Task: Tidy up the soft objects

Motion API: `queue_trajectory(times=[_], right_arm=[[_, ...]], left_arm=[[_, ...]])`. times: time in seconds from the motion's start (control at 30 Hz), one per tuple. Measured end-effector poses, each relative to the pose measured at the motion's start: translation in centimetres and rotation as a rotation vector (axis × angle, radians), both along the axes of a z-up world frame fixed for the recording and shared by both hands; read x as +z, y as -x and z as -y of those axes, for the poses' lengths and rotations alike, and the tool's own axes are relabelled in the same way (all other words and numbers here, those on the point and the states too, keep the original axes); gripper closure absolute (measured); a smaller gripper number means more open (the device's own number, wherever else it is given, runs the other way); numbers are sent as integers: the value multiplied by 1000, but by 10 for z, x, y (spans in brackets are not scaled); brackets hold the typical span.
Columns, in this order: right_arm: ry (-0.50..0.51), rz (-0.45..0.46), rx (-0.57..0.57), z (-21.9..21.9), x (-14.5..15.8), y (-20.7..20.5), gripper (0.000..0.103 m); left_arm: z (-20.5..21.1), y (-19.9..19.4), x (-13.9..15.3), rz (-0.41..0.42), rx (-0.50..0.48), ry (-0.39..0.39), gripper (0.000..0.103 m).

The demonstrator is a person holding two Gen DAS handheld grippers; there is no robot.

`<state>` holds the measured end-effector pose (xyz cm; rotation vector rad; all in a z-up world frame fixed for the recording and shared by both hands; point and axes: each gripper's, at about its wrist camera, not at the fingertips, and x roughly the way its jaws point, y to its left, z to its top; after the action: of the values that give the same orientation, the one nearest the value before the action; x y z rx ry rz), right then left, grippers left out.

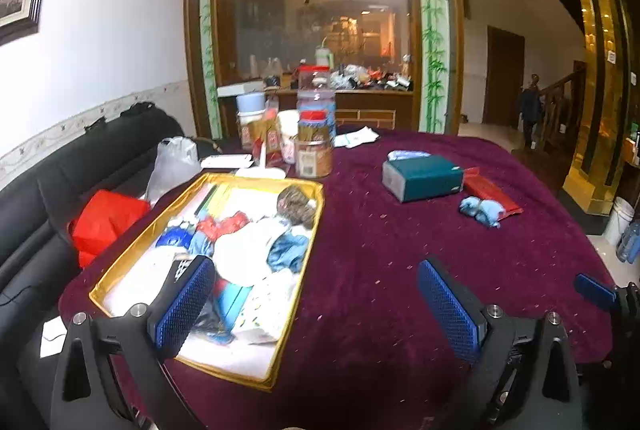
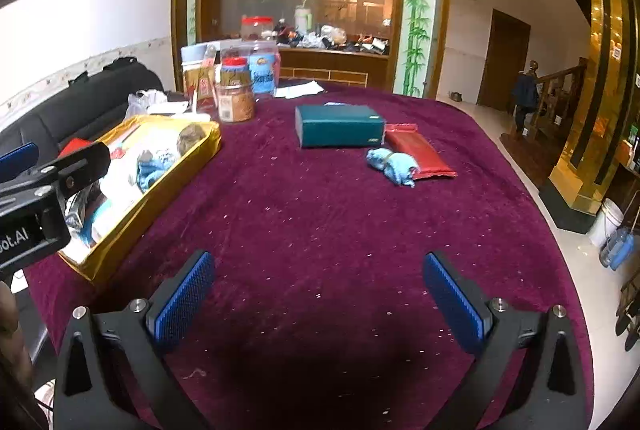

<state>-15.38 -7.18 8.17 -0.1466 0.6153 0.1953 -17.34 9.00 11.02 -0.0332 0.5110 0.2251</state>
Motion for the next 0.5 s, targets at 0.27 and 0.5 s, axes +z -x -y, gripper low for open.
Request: queue_trajectory(times=[0.27, 0.5], right_arm=[[36, -43, 32, -22, -9, -4, 0], [43, -68, 35, -29, -11, -7, 0]], left_arm=[[-13, -7, -14, -58, 4, 29, 1], [-19, -11, -18, -83, 2, 38, 1]])
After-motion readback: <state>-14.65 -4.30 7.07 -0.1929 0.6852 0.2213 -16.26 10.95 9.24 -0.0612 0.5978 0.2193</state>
